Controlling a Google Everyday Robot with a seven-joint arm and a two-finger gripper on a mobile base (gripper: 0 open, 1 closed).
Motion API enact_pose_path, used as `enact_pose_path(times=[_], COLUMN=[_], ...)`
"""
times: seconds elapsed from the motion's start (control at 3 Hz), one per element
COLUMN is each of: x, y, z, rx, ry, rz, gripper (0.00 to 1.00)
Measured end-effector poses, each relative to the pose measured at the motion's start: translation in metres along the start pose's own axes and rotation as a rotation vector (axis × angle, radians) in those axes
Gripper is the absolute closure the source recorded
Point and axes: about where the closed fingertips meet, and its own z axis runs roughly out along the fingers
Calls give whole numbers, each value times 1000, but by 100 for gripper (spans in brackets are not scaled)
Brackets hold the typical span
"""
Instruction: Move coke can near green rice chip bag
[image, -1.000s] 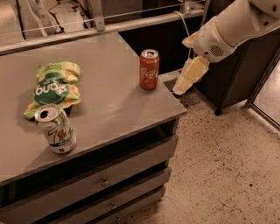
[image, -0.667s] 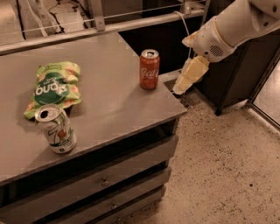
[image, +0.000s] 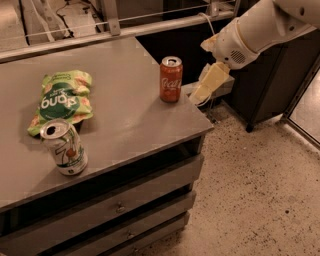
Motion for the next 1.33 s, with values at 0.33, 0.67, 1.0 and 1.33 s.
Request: enact_pose_path(times=[0.33, 0.67, 1.0, 1.33], x=[-22, -28, -26, -26], y=[-11, -26, -34, -33], z=[21, 46, 69, 72], rx=[14, 0, -40, -45], ry=[-24, -61, -101, -100], rz=[-20, -16, 21, 21], gripper=[0, 0, 0, 19])
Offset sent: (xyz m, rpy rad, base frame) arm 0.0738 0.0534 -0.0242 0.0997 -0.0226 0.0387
